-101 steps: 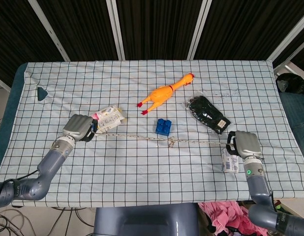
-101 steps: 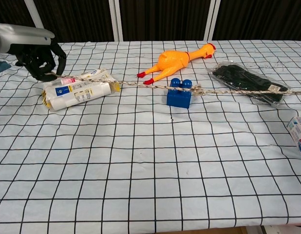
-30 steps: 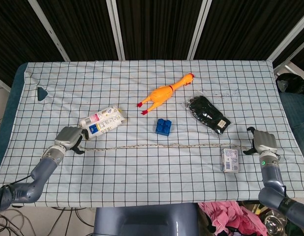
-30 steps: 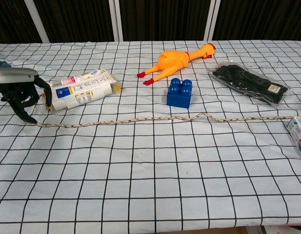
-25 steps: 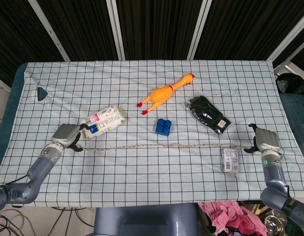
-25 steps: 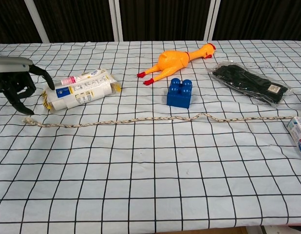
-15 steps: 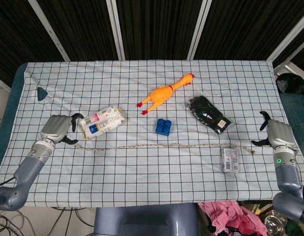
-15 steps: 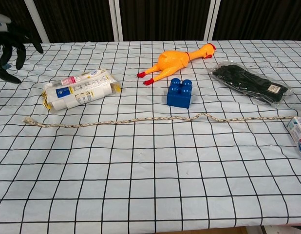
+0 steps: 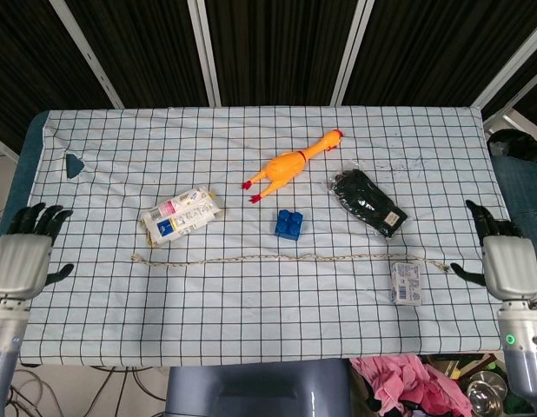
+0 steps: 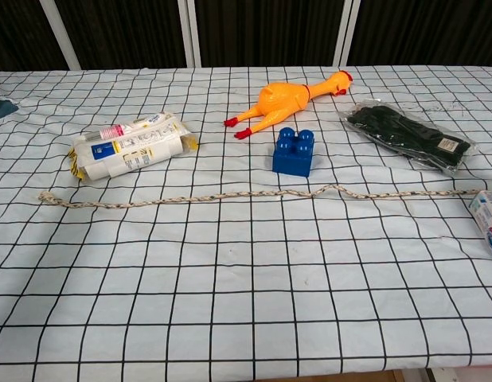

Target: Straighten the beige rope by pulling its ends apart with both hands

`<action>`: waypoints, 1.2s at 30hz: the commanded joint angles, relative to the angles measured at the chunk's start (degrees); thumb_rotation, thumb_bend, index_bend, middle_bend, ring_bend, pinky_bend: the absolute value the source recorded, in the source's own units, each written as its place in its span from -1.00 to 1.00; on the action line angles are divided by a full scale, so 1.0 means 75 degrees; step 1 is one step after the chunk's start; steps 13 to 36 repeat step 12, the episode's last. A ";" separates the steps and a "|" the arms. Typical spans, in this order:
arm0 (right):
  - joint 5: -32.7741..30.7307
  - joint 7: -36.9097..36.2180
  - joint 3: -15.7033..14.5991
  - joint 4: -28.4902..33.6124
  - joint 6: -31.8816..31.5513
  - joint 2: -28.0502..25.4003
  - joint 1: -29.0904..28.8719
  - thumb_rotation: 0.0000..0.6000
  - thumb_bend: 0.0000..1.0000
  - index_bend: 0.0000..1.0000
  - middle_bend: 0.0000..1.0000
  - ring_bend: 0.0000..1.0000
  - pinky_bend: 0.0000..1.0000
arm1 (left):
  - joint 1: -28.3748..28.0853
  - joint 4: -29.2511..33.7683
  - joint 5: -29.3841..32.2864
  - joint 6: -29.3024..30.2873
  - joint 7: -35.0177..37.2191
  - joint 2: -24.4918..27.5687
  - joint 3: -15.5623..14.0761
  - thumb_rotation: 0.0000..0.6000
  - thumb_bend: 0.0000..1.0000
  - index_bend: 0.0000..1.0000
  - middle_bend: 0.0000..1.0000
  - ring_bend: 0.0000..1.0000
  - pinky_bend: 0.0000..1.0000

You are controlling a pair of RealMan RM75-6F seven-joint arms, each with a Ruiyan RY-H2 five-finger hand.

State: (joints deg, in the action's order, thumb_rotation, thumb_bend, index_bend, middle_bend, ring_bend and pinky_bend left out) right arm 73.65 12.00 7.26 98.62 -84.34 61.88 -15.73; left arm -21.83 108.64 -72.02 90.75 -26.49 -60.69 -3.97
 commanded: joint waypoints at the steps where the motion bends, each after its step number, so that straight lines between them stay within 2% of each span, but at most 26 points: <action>1: 0.0857 0.0247 -0.0669 -0.0299 -0.0826 0.0571 0.0682 1.00 -0.90 -0.87 -0.71 -0.41 -0.51 | 0.0762 -0.0467 -0.0722 0.0503 0.0552 -0.0210 -0.0634 1.00 -0.80 -0.64 -0.71 -0.84 -0.79; 5: 0.1248 0.0375 -0.1027 -0.0554 -0.1148 0.0932 0.1034 1.00 -0.90 -0.87 -0.71 -0.41 -0.51 | 0.1227 -0.0982 -0.1194 0.0678 0.1121 -0.0392 -0.0972 1.00 -0.80 -0.64 -0.74 -0.88 -0.85; 9: 0.1326 0.0336 -0.1162 -0.0616 -0.1220 0.1093 0.1240 1.00 -0.90 -0.90 -0.72 -0.41 -0.51 | 0.1536 -0.1392 -0.1321 0.0768 0.1455 -0.0572 -0.1031 1.00 -0.80 -0.65 -0.77 -0.92 -0.91; 12: 0.1379 0.0369 -0.1106 -0.0618 -0.1275 0.1104 0.1278 1.00 -0.90 -0.90 -0.72 -0.41 -0.51 | 0.1610 -0.1619 -0.1449 0.0737 0.1802 -0.0633 -0.0977 1.00 -0.80 -0.66 -0.77 -0.92 -0.92; 36: 0.1379 0.0369 -0.1106 -0.0618 -0.1275 0.1104 0.1278 1.00 -0.90 -0.90 -0.72 -0.41 -0.51 | 0.1610 -0.1619 -0.1449 0.0737 0.1802 -0.0633 -0.0977 1.00 -0.80 -0.66 -0.77 -0.92 -0.92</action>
